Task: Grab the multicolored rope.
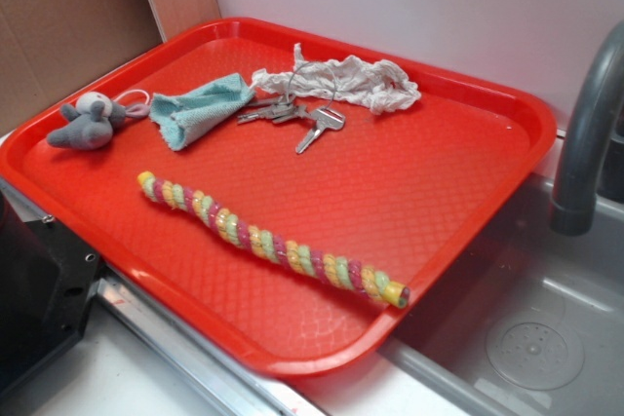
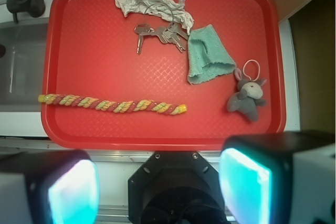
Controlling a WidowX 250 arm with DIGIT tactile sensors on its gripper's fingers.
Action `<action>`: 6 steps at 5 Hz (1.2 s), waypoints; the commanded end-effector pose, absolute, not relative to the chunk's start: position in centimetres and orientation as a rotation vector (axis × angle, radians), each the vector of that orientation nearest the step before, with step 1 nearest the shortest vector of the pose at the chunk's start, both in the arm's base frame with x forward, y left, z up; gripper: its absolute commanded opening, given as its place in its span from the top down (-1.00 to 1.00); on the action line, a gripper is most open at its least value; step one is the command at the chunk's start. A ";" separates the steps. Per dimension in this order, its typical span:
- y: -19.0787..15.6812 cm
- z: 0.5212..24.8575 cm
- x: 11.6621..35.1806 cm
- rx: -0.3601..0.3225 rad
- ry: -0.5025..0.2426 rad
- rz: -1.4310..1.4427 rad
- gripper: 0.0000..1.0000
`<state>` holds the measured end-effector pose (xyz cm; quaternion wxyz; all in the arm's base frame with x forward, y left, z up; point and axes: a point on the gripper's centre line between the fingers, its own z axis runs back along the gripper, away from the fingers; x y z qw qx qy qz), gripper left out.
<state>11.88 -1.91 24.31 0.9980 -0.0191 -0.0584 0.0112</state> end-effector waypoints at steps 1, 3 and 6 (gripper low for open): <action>-1.9 24.3 11.9 -0.038 -0.117 0.022 -1.00; -4.6 22.7 13.7 -0.021 -0.258 -0.478 -1.00; -7.7 18.2 15.8 -0.054 -0.245 -1.200 -1.00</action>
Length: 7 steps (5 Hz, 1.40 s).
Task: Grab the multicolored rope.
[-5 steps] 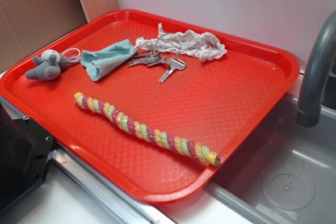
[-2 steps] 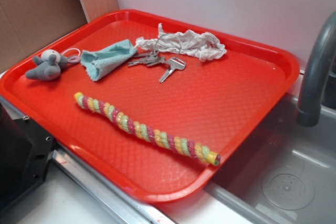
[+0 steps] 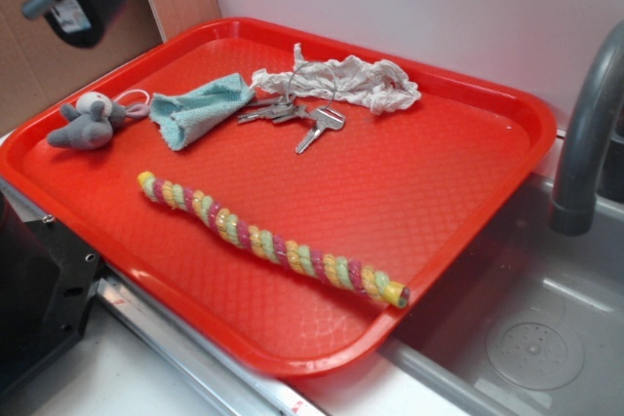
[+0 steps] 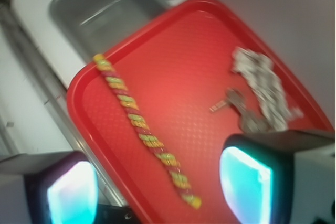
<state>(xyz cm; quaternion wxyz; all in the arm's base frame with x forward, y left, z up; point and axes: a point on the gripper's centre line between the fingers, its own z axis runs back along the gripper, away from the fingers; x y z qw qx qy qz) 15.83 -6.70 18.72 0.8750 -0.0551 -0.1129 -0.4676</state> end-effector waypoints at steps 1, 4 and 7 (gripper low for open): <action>-7.7 15.8 16.0 -0.048 -0.265 -1.239 -1.00; -8.5 9.6 15.9 -0.004 -0.204 -1.258 -1.00; -9.9 2.7 15.4 0.063 -0.039 -1.319 -1.00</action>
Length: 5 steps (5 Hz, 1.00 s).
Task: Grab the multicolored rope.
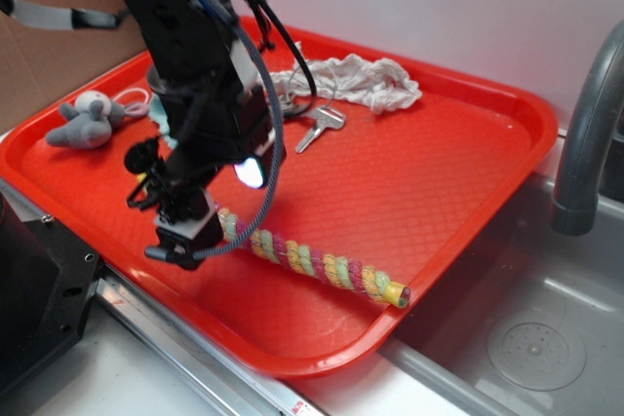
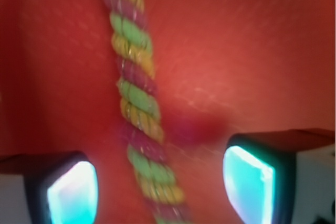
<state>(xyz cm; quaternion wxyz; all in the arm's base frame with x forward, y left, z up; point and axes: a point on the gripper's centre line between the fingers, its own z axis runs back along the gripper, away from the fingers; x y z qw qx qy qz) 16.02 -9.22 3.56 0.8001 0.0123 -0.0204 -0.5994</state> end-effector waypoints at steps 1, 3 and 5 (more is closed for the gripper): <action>-10.1 2.0 15.3 0.082 -0.034 -1.322 -1.00; -9.9 1.4 15.3 0.093 -0.057 -1.322 1.00; -9.5 1.5 16.4 0.109 -0.034 -1.245 1.00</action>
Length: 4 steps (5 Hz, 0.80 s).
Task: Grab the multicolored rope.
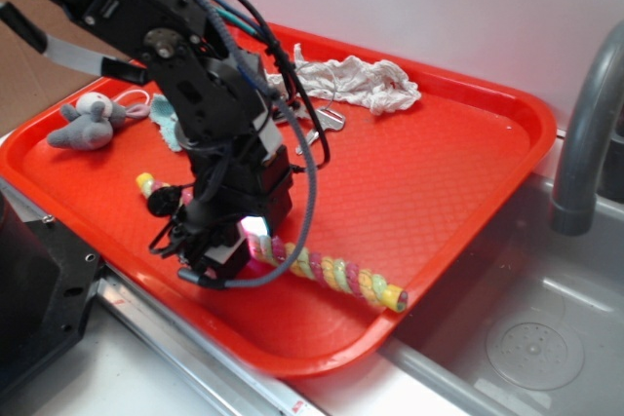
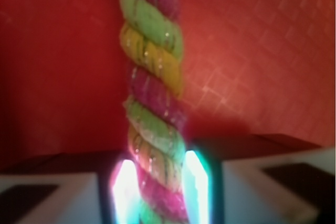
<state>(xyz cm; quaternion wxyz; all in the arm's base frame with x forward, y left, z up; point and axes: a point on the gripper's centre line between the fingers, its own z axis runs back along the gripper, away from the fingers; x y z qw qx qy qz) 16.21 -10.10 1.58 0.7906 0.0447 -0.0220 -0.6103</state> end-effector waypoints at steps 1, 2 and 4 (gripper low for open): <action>-9.3 2.9 17.0 0.102 -0.051 -1.178 1.00; -9.1 6.9 17.3 0.112 -0.084 -0.926 1.00; -7.3 16.3 18.3 -0.020 0.008 -0.423 1.00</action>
